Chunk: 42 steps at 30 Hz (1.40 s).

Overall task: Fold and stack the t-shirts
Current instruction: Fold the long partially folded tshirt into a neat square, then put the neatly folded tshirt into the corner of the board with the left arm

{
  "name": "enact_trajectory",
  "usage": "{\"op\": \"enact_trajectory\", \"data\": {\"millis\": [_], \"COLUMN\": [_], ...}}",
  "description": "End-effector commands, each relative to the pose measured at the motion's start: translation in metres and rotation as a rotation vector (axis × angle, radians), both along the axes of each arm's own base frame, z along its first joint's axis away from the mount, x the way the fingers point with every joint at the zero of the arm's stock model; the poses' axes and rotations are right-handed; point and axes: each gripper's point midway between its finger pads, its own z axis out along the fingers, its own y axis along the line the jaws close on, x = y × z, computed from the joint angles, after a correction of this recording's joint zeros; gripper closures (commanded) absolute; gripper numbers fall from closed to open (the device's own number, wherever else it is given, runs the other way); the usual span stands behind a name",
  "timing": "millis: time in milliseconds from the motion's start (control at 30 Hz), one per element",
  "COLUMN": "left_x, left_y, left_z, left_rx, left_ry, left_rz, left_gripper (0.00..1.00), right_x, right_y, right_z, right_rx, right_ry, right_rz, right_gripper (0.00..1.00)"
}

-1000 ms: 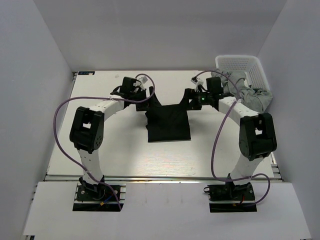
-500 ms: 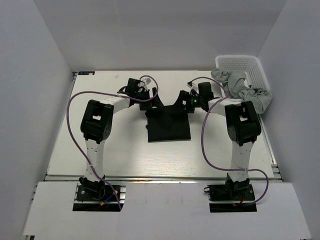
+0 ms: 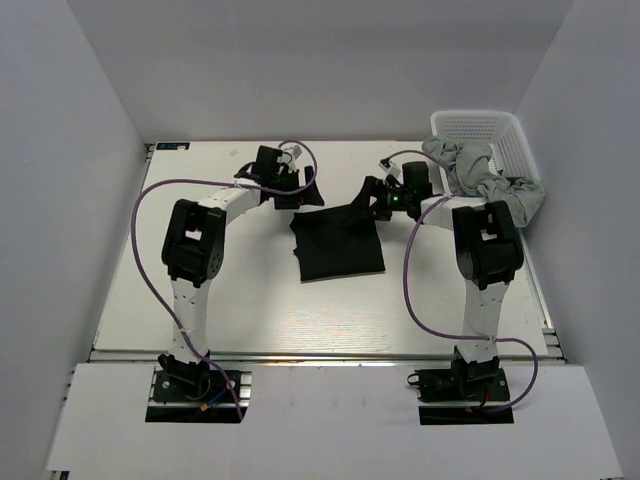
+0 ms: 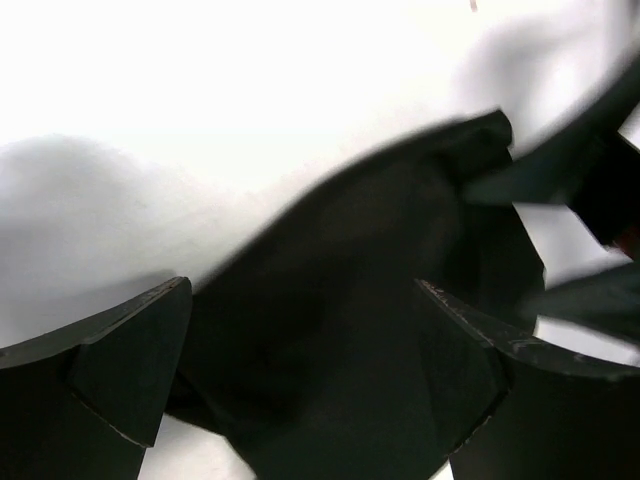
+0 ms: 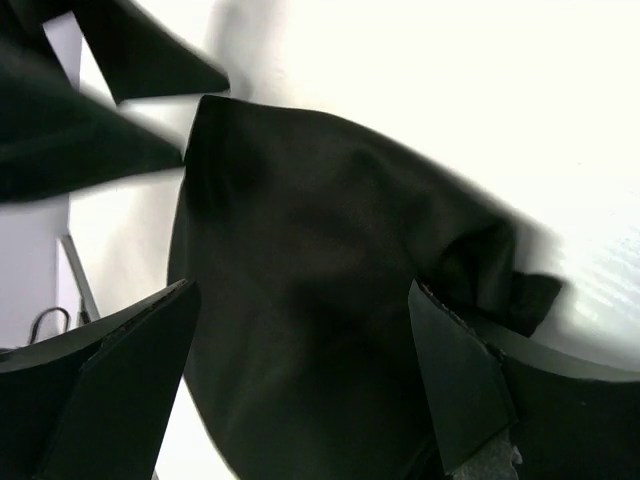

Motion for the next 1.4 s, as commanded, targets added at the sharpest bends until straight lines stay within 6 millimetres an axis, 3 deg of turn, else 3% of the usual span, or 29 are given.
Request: {"op": "enact_trajectory", "data": {"millis": [0,33,67,100,133,167,200,233,267,300,333,367,467,567,600,800,867,933,967,1133,1167,1267,1300,1367], "left_x": [0.019,0.021,0.02,0.014,0.001,0.002,-0.011,-0.019,-0.025,-0.037,-0.046,-0.058,-0.082,-0.09,-0.09,-0.092,-0.09,-0.088,-0.092,-0.094,-0.097,-0.094,-0.088,-0.075], "left_y": [0.01,0.016,0.019,0.026,0.028,0.031,0.033,0.038,0.04,0.042,0.041,0.046,0.036,0.032,0.032,0.018,0.018,0.018,0.016,0.014,0.016,0.018,0.026,0.044], "left_z": [0.061,0.068,0.079,0.092,0.084,0.096,0.086,0.09,0.086,0.068,0.063,0.049,0.028,0.015,0.013,-0.008,-0.02,-0.027,-0.037,-0.06,-0.065,-0.071,-0.065,-0.061], "left_rx": [0.094,0.121,0.125,0.137,0.159,0.163,0.185,0.189,0.197,0.223,0.235,0.252,0.259,0.246,0.243,0.234,0.251,0.276,0.291,0.361,0.371,0.418,0.467,0.541], "left_ry": [-0.154,-0.175,-0.189,-0.212,-0.188,-0.216,-0.192,-0.177,-0.159,-0.109,-0.089,-0.055,-0.004,0.007,0.003,0.029,0.046,0.046,0.06,0.106,0.123,0.131,0.117,0.097], "left_rz": [0.048,0.066,0.077,0.099,0.097,0.117,0.114,0.13,0.128,0.129,0.129,0.124,0.1,0.093,0.093,0.052,0.056,0.063,0.045,0.03,0.028,0.04,0.063,0.086], "left_gripper": [0.0,0.0,0.0,0.0,0.0,0.0,0.0,0.0,0.0,0.0,0.0,0.0,0.03,0.12,0.13,0.28,0.41,0.43,0.49,0.52,0.56,0.82,0.98,1.0], "right_x": [0.004,-0.009,-0.016,-0.016,-0.035,-0.042,-0.051,-0.057,-0.077,-0.082,-0.086,-0.101,-0.122,-0.137,-0.141,-0.154,-0.156,-0.156,-0.154,-0.154,-0.154,-0.152,-0.152,-0.15], "right_y": [-0.001,-0.005,-0.008,-0.014,-0.02,-0.024,-0.032,-0.036,-0.047,-0.051,-0.058,-0.071,-0.089,-0.101,-0.103,-0.107,-0.106,-0.106,-0.107,-0.108,-0.109,-0.115,-0.115,-0.117], "right_z": [0.089,0.092,0.108,0.11,0.097,0.108,0.092,0.09,0.088,0.087,0.097,0.085,0.089,0.1,0.096,0.084,0.081,0.075,0.075,0.068,0.069,0.068,0.069,0.072], "right_rx": [0.0,-0.011,-0.011,-0.037,-0.055,-0.059,-0.093,-0.102,-0.122,-0.132,-0.144,-0.178,-0.221,-0.241,-0.249,-0.252,-0.251,-0.257,-0.266,-0.285,-0.286,-0.309,-0.313,-0.316], "right_ry": [-0.254,-0.27,-0.3,-0.318,-0.278,-0.303,-0.275,-0.27,-0.267,-0.265,-0.293,-0.263,-0.297,-0.346,-0.336,-0.31,-0.301,-0.285,-0.292,-0.278,-0.283,-0.295,-0.301,-0.315], "right_rz": [0.044,0.051,0.042,0.011,0.001,-0.015,-0.052,-0.068,-0.097,-0.118,-0.166,-0.211,-0.274,-0.307,-0.308,-0.316,-0.307,-0.304,-0.308,-0.308,-0.308,-0.333,-0.332,-0.342], "right_gripper": [0.1,0.1,0.1,0.1,0.1,0.1,0.1,0.1,0.1,0.1,0.1,0.1,0.1,0.1,0.1,0.1,0.1,0.1,0.1,0.1,0.1,0.1,0.1,0.1]}}
